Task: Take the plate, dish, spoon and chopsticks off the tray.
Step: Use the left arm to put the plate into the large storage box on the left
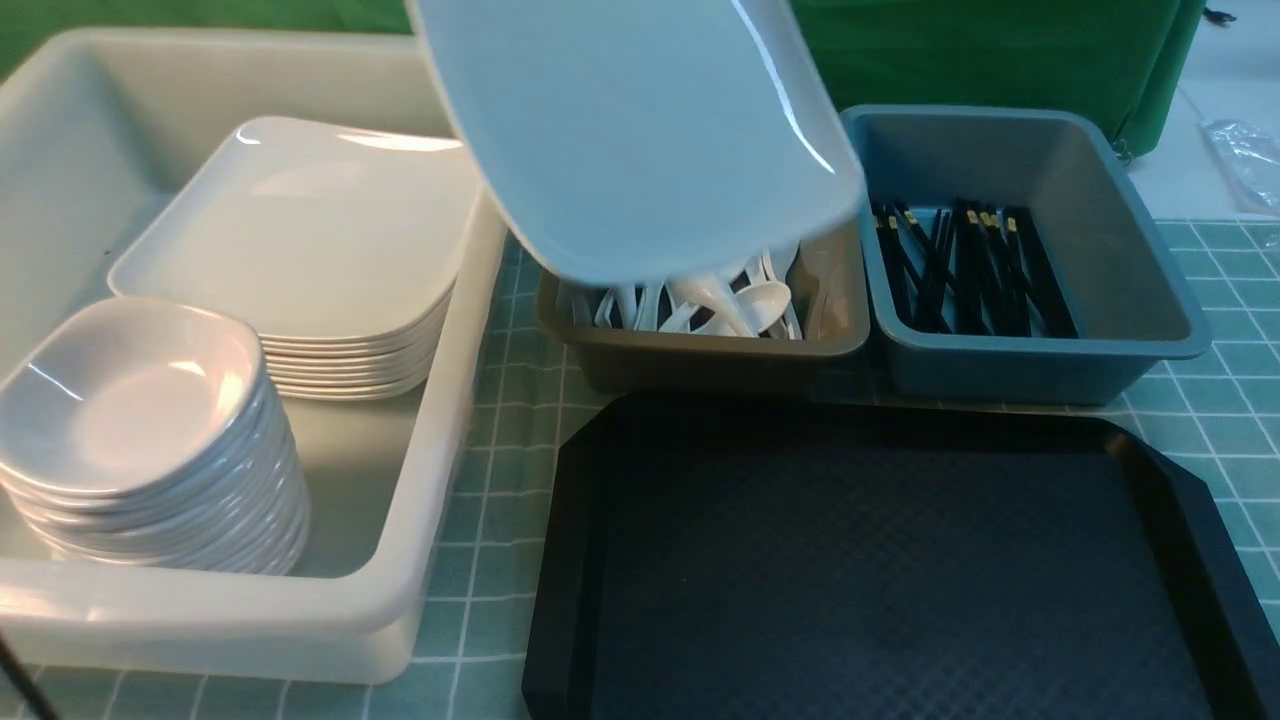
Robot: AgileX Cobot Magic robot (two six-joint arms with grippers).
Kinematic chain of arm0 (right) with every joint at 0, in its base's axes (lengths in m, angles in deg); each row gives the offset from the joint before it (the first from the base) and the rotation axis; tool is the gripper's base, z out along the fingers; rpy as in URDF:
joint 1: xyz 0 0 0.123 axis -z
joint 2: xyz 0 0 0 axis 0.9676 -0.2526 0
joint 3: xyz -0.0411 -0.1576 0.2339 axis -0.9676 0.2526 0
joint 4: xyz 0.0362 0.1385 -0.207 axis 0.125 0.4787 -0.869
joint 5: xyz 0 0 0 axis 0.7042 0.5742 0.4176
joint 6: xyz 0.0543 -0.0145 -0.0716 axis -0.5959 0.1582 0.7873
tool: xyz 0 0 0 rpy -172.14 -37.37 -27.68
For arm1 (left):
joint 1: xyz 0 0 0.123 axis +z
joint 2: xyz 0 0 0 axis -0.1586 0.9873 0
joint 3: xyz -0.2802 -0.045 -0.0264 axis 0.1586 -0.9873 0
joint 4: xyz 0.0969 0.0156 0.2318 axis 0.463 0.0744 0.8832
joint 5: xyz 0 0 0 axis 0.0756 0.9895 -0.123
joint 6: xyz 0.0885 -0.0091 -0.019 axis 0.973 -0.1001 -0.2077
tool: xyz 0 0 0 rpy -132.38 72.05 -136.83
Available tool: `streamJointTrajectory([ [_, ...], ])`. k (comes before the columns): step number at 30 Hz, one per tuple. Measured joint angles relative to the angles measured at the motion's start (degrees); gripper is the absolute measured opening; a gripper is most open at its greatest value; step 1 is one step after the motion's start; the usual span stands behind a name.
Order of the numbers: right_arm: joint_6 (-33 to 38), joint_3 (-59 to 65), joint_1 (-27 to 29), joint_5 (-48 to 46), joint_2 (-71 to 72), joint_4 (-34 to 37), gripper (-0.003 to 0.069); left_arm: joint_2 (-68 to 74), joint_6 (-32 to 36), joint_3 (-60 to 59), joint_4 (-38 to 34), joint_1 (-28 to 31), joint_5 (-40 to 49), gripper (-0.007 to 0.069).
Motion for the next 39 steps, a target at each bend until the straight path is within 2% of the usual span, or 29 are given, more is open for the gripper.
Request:
streamJointTrajectory([
  [1, 0.0, 0.0, 0.0, 0.0, 0.0, -0.13, 0.0247, -0.64, 0.0, 0.0, -1.17, 3.49, 0.0, 0.0027],
  [8, 0.0, 0.0, 0.0, 0.05, 0.0, -0.37, 0.0247, -2.36, 0.0, 0.11, -2.82, 16.56, 0.05, 0.0027],
  [11, 0.22, 0.0, 0.0, 0.05, 0.0, -0.37, 0.0247, -2.36, 0.0, 0.11, -2.24, 19.48, 0.05, 0.0027],
  [15, 0.3, 0.0, 0.0, 0.05, 0.0, -0.37, 0.0247, -2.41, -0.82, 0.11, 2.64, 22.69, 0.05, 0.0027],
  [20, 0.3, 0.0, 0.0, 0.05, 0.0, -0.37, 0.0247, -2.17, -2.06, -1.35, 7.63, 23.52, 0.03, 0.0028],
  [27, 0.3, 0.0, 0.0, 0.05, 0.0, -0.41, 0.0247, -2.07, -4.25, -11.96, 7.08, 23.52, -4.12, 0.0028],
  [32, 0.35, 0.0, 0.0, 0.28, 0.0, -0.41, 0.0247, -1.79, -4.4, -20.62, 5.1, 23.31, -12.52, 0.0028],
  [39, 0.35, 0.0, 0.0, 0.9, 0.0, -0.41, 0.0247, -1.68, -4.42, -26.47, 5.08, 19.63, -25.39, 0.0028],
])
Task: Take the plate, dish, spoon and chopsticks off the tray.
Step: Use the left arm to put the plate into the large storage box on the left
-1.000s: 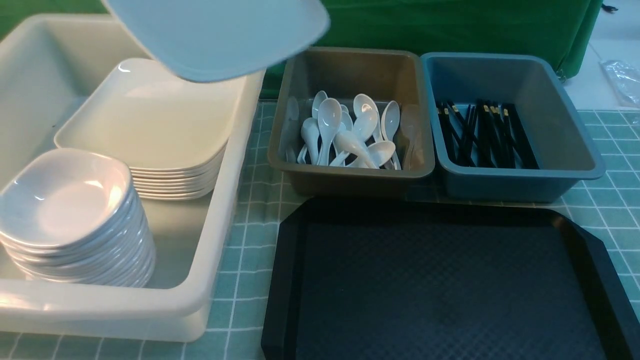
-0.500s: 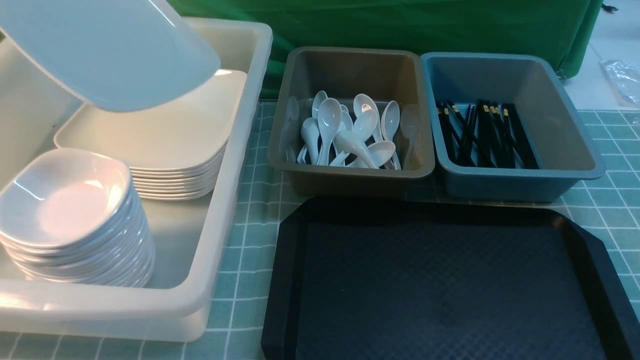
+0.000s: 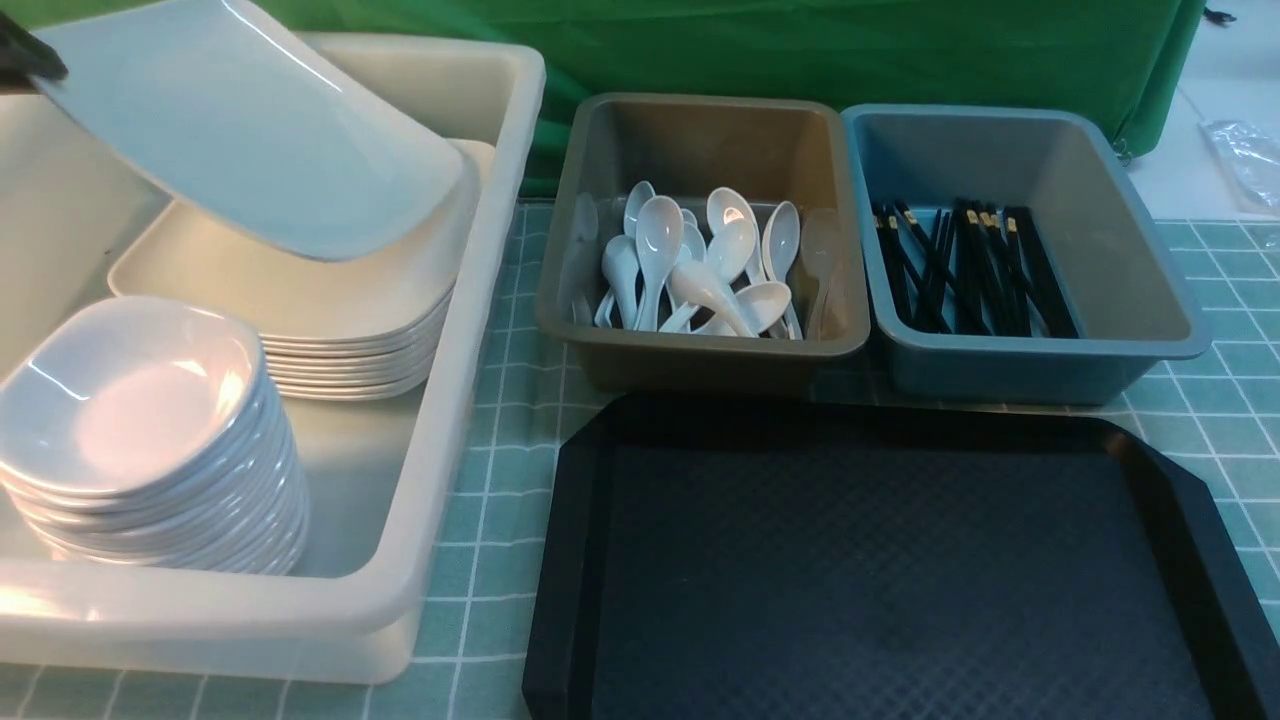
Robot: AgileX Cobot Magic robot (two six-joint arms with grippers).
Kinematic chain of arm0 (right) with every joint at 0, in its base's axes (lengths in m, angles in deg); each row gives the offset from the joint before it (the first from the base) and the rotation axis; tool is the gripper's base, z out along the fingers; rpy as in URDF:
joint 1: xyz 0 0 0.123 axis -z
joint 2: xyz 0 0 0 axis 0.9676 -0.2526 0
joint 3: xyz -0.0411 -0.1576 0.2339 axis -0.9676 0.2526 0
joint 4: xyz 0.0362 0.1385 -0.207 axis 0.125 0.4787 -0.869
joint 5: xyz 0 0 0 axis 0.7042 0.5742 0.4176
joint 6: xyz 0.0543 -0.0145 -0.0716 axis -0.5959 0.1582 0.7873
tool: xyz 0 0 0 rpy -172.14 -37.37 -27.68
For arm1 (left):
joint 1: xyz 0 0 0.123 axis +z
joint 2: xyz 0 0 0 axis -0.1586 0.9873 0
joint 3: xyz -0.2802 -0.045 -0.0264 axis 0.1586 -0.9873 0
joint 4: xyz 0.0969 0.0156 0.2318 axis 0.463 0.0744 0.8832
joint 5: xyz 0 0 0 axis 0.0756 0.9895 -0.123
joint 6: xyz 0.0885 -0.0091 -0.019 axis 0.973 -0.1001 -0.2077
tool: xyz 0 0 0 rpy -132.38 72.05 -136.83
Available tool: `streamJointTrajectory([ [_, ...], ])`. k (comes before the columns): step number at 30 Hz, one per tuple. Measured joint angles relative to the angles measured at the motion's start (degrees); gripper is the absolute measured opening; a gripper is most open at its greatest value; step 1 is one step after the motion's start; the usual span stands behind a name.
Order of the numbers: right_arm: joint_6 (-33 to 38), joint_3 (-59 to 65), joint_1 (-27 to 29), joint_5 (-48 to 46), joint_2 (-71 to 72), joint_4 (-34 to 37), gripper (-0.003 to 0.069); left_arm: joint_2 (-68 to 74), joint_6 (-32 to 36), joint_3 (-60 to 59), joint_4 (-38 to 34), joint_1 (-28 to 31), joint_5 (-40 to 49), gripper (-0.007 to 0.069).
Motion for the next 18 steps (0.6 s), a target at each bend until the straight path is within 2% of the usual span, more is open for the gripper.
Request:
streamJointTrajectory([
  [5, 0.0, 0.0, 0.0, 0.0, 0.0, 0.0, 0.0247, 0.27, -0.35, -1.99, 4.96, -3.14, -3.75, 0.0022],
  [10, 0.0, 0.0, 0.0, 0.06, 0.0, 0.0, 0.0247, 2.02, -1.66, -2.02, 7.51, -4.4, -1.92, 0.0023],
  [18, 0.0, 0.0, 0.0, 0.38, 0.0, 0.0, 0.0247, 6.18, -6.28, -2.06, 14.44, -5.4, 4.05, 0.0113],
])
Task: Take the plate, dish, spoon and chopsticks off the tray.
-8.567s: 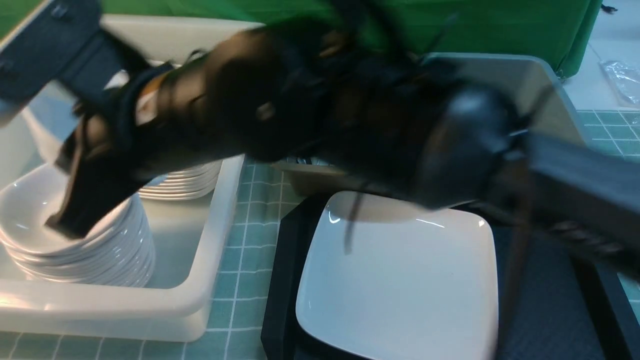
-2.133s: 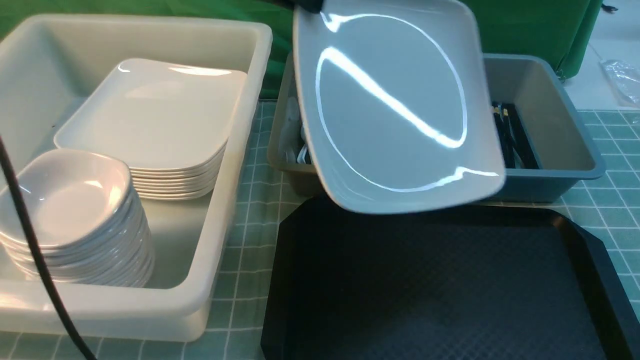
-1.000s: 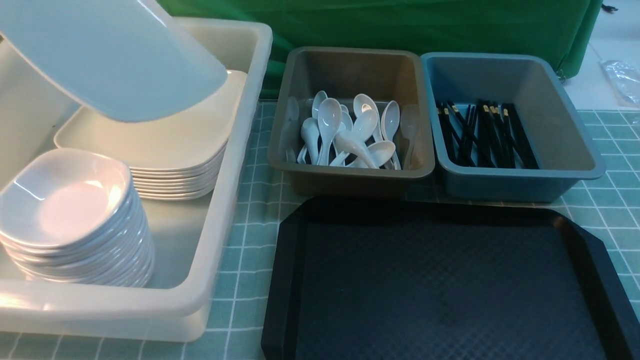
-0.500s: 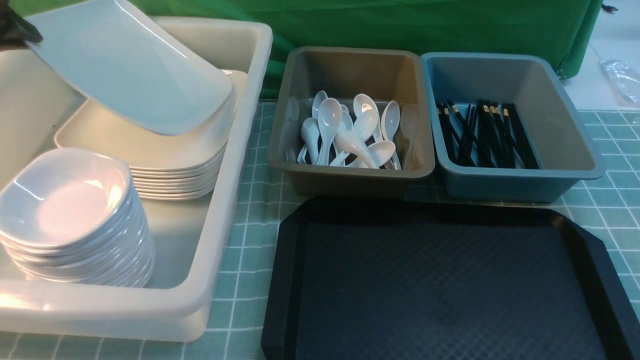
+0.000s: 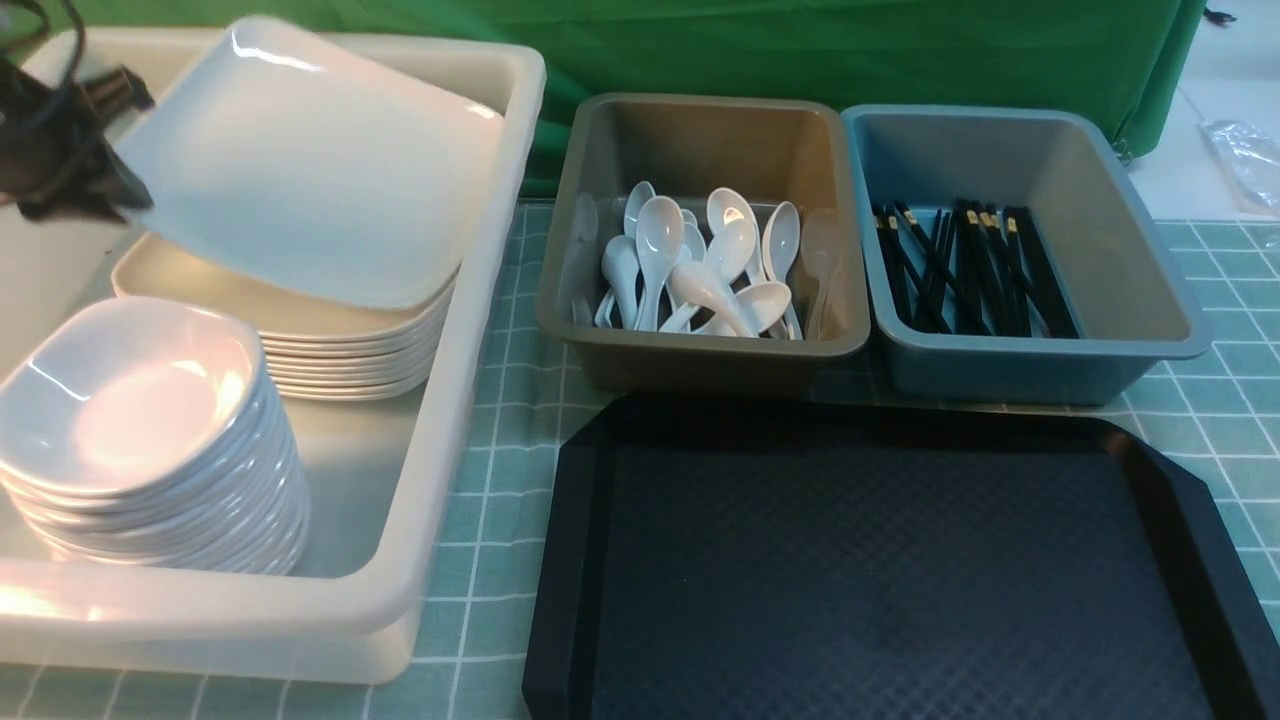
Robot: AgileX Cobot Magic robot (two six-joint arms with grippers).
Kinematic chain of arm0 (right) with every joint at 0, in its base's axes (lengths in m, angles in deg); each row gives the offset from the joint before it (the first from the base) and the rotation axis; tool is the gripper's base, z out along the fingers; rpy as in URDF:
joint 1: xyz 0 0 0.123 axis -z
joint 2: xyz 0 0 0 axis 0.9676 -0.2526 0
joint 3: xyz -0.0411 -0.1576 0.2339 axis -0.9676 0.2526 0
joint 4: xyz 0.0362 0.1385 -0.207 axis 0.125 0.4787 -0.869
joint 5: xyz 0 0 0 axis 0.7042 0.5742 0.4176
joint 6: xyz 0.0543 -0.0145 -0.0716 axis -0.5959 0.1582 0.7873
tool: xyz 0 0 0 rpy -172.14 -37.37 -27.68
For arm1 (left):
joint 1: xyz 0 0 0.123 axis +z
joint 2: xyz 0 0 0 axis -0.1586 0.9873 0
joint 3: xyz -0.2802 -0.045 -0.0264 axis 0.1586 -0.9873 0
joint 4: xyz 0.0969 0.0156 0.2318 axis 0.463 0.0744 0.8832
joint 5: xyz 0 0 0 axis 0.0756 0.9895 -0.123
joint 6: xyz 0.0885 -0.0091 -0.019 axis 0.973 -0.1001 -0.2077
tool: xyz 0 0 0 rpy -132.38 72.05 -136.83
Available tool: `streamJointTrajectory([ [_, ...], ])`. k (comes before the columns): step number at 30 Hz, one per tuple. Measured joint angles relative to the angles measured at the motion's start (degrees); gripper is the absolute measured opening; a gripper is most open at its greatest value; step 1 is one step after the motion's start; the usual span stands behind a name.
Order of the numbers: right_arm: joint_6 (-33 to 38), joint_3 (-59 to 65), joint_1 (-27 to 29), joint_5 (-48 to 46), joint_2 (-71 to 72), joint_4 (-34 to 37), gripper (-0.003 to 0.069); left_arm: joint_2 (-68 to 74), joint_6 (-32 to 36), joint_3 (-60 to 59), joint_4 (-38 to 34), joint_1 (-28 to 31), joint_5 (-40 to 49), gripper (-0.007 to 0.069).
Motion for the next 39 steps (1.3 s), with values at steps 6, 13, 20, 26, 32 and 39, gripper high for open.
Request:
streamJointTrajectory([
  [6, 0.0, 0.0, 0.0, 0.0, 0.0, 0.0, 0.0247, 0.82, 0.19, -0.1, 4.35, -0.48, 3.48, 0.0281],
  [13, 0.0, 0.0, 0.0, 0.0, 0.0, 0.11, 0.0247, 0.53, 0.19, -0.1, 9.16, -0.55, 6.78, 0.0426],
  [20, 0.0, -2.78, 0.0, -0.69, -0.01, 0.44, 0.0247, -4.88, 2.27, -0.1, 12.03, -0.59, 8.25, 0.0337],
  [26, 0.0, -10.5, 0.0, 0.32, 1.09, 0.51, 0.0162, -15.09, 15.35, -0.59, -6.14, -0.59, 10.82, 0.0045],
  [32, -1.32, -6.9, 0.0, 17.37, 15.39, 0.51, 0.0028, -33.62, 29.4, -9.32, -21.44, -5.5, 11.6, 0.0001],
  [39, -1.39, 8.85, 0.0, 36.5, 37.84, 0.31, 0.0024, -60.38, 32.45, -33.11, -21.33, -11.48, 2.58, 0.0],
])
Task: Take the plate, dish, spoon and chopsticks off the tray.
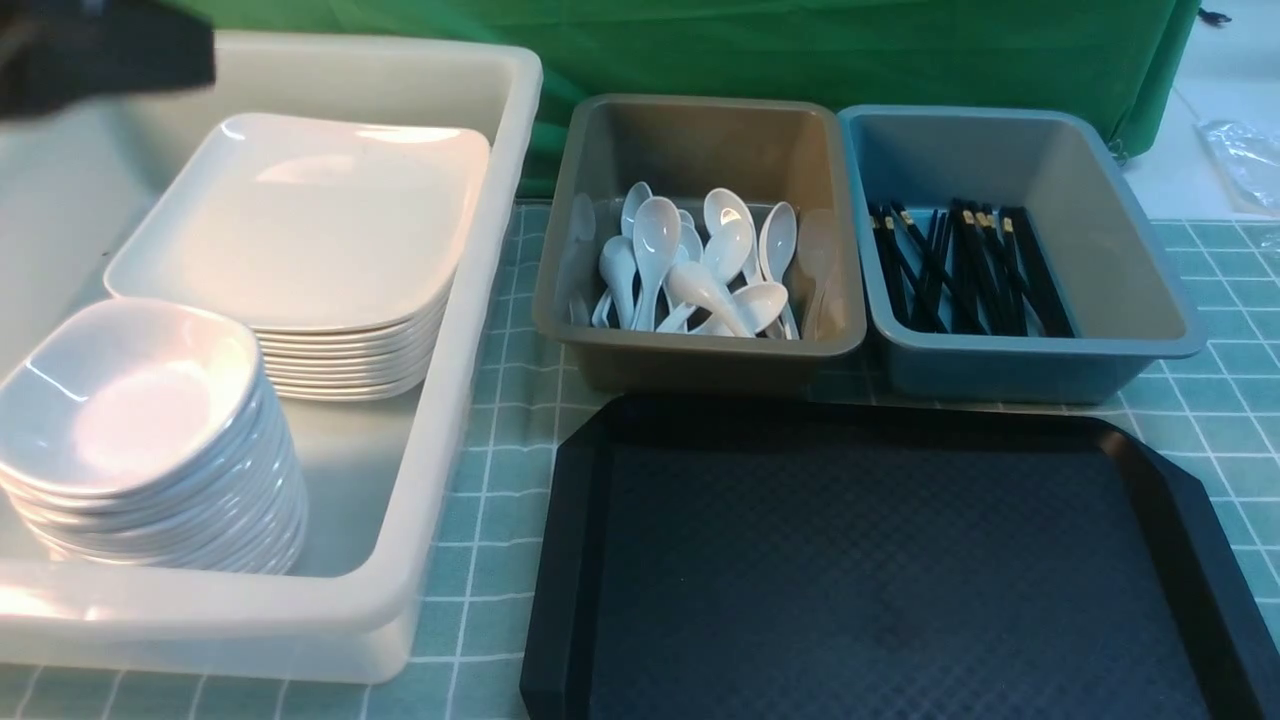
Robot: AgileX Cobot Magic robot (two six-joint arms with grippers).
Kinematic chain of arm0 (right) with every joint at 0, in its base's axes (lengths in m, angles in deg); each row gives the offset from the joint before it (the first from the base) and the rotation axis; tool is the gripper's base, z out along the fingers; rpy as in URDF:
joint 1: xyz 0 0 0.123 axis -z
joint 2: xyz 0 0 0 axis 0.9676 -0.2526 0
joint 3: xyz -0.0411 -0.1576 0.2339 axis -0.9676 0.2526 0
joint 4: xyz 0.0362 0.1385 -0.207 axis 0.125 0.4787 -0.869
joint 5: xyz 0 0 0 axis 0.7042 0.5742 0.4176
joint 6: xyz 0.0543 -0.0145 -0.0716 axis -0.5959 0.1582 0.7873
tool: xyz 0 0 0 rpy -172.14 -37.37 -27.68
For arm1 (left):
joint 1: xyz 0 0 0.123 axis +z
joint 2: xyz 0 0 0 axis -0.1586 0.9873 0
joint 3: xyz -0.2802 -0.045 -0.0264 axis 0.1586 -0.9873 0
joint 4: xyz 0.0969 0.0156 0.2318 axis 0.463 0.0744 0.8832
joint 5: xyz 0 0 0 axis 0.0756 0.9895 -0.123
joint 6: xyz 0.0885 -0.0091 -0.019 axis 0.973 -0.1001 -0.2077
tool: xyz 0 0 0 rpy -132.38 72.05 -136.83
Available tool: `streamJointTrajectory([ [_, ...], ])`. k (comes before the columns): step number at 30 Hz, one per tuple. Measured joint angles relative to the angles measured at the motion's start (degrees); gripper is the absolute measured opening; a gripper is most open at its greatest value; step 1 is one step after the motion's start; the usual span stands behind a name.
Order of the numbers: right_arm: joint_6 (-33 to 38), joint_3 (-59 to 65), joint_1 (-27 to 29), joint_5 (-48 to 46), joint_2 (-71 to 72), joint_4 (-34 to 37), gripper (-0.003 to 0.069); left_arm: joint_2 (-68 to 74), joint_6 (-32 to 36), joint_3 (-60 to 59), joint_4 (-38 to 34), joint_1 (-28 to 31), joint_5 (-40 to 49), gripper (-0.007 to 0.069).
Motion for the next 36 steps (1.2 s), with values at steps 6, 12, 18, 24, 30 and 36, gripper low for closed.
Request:
streamJointTrajectory([
  [6, -0.67, 8.12, 0.0, 11.5, 8.49, 0.0, 0.0027, -18.54, 1.39, -16.19, 0.56, -0.43, -5.2, 0.0],
  [12, -0.73, 8.9, 0.0, 14.08, 9.89, 0.0, 0.0037, -34.88, 1.49, -27.01, 0.56, -0.43, -6.45, 0.0005],
  [18, -0.78, 8.9, 0.0, 14.08, 9.89, 0.0, 0.0057, -44.58, 1.67, -31.03, 0.83, -0.43, -6.39, 0.001],
  [24, -0.78, 8.9, 0.0, 14.08, 9.89, 0.0, 0.0072, -46.13, 2.0, -31.16, 0.83, -0.43, -6.18, 0.001],
  [30, -1.1, 9.0, 0.0, 14.08, 9.89, -0.05, 0.0087, -46.13, 1.83, -31.16, 2.02, -0.43, -5.52, 0.001],
  [36, -1.21, 9.0, 0.0, 14.08, 9.89, -0.05, 0.009, -46.13, 1.83, -31.19, 3.64, -0.43, -5.52, 0.0011],
])
